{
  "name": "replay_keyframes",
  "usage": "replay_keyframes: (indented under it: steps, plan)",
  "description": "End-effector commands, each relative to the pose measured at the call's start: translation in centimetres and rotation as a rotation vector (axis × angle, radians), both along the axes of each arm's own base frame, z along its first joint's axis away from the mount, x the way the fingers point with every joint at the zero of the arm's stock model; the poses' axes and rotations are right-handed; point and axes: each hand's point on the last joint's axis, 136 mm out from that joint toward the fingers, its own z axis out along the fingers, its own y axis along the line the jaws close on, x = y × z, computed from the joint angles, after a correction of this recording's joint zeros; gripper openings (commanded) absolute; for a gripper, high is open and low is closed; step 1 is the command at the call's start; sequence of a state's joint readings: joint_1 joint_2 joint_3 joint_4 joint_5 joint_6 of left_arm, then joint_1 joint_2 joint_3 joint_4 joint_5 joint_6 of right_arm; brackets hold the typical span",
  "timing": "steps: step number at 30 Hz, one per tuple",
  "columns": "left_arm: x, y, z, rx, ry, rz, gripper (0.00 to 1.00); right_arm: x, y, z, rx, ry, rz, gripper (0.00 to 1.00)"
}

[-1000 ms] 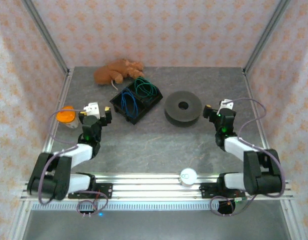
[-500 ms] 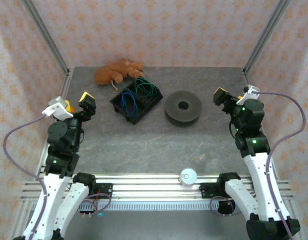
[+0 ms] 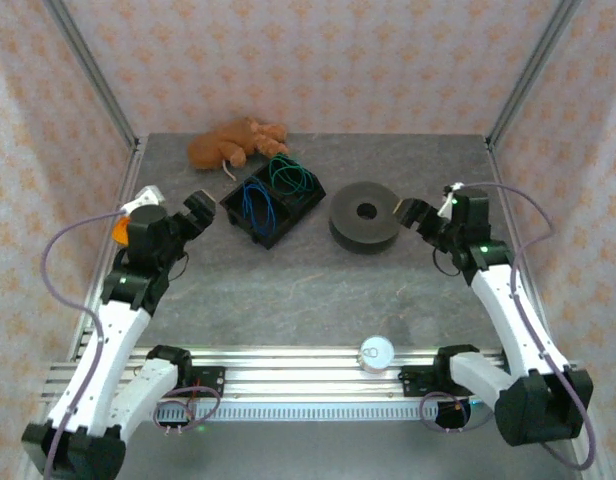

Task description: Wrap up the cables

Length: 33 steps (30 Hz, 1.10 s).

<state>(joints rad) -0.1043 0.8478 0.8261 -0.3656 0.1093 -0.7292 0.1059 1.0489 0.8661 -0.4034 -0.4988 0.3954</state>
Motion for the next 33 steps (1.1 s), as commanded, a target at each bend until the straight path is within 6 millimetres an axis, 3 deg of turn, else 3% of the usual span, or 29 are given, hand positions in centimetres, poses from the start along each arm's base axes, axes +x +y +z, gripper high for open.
replay_keyframes:
  steps: [1,5,8,11,19,26,33]
  plan:
    - [0.0,-1.8,-2.3,-0.051,0.159,-0.091,0.99,1.1,3.7,2.6,0.052,-0.059,0.139,0.83]
    - [0.9,-3.1,-5.7,-0.079,0.276,-0.151,0.99,2.8,7.0,1.9,0.008,-0.018,0.225,0.72]
    - [1.0,-3.3,-7.3,-0.097,0.316,-0.161,0.99,4.4,9.5,1.3,-0.041,0.016,0.295,0.57]
    - [1.0,-3.4,-8.5,-0.12,0.334,-0.156,0.99,6.1,11.8,0.7,-0.058,0.037,0.361,0.43]
    - [1.1,-2.7,-10.1,-0.113,0.357,-0.127,0.99,10.9,17.1,-1.6,-0.141,0.09,0.485,0.26]
    - [1.2,-2.0,-10.3,-0.085,0.367,-0.129,0.99,13.7,21.5,-3.9,-0.186,0.114,0.53,0.24]
    - [1.9,-2.4,-11.1,-0.12,0.386,-0.154,0.99,14.9,27.8,-4.1,-0.151,0.1,0.605,0.3]
